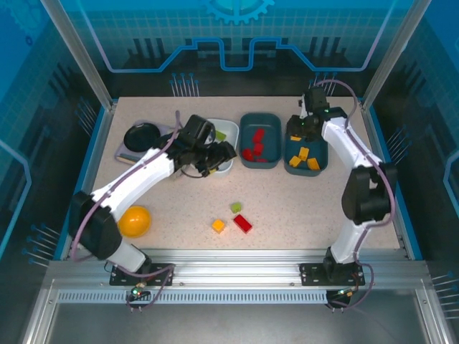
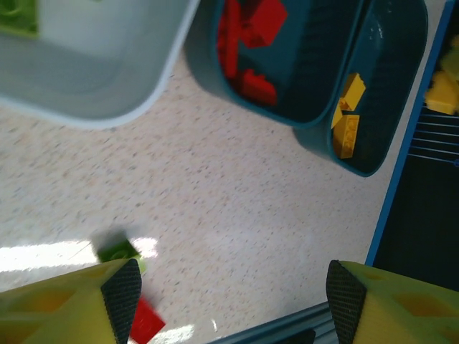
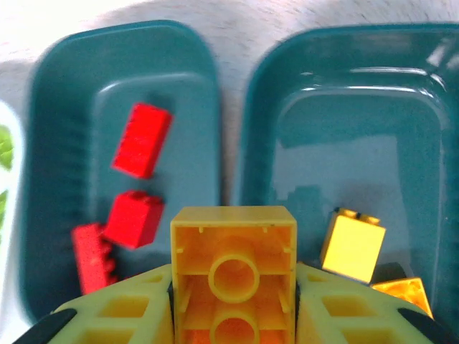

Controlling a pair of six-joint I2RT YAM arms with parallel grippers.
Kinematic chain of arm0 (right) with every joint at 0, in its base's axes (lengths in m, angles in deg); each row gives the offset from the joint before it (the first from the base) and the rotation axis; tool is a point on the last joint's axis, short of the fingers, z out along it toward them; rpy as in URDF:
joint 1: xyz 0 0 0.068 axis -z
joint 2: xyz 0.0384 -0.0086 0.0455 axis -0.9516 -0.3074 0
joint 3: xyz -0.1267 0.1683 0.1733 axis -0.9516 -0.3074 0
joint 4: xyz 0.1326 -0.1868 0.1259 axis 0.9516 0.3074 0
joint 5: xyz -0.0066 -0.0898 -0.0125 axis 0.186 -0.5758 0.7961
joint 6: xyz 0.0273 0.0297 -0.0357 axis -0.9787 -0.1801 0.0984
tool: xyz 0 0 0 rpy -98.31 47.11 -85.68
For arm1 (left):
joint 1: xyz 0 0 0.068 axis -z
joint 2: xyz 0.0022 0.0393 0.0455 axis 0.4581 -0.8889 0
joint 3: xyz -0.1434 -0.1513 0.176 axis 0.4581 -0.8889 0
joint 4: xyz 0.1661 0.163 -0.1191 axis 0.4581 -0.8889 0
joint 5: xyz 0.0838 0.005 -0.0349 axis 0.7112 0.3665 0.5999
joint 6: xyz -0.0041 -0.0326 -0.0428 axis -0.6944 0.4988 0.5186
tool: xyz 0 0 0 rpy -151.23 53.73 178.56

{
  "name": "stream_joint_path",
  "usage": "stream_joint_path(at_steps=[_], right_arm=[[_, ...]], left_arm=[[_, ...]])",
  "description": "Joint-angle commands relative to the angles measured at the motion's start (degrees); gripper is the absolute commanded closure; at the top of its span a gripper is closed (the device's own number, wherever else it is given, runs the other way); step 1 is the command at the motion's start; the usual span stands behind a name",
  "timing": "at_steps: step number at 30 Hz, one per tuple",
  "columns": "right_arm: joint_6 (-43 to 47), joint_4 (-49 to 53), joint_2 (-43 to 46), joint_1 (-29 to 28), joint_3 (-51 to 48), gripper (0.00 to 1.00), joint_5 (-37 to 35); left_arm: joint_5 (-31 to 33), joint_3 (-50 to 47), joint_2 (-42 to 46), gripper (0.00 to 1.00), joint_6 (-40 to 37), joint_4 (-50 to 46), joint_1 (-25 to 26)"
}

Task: Sort the legos into containers by color

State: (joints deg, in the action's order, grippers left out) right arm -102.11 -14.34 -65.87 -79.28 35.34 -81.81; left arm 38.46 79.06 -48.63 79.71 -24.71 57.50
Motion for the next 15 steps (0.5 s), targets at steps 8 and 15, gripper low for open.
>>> stream_joint_path(at_steps=[8, 15], right_arm=[[-5.54, 9.92, -22.08, 5.82, 21.22, 0.61, 5.15], [-5.36, 13.47, -28.21, 6.26, 26.87, 0.51, 3.80]], left_arm=[[-3.06, 12.07, -11.89, 0.29, -3.21, 0.61, 1.87], [-1.48, 12.16, -12.81, 0.29, -3.74, -2.52, 2.80]])
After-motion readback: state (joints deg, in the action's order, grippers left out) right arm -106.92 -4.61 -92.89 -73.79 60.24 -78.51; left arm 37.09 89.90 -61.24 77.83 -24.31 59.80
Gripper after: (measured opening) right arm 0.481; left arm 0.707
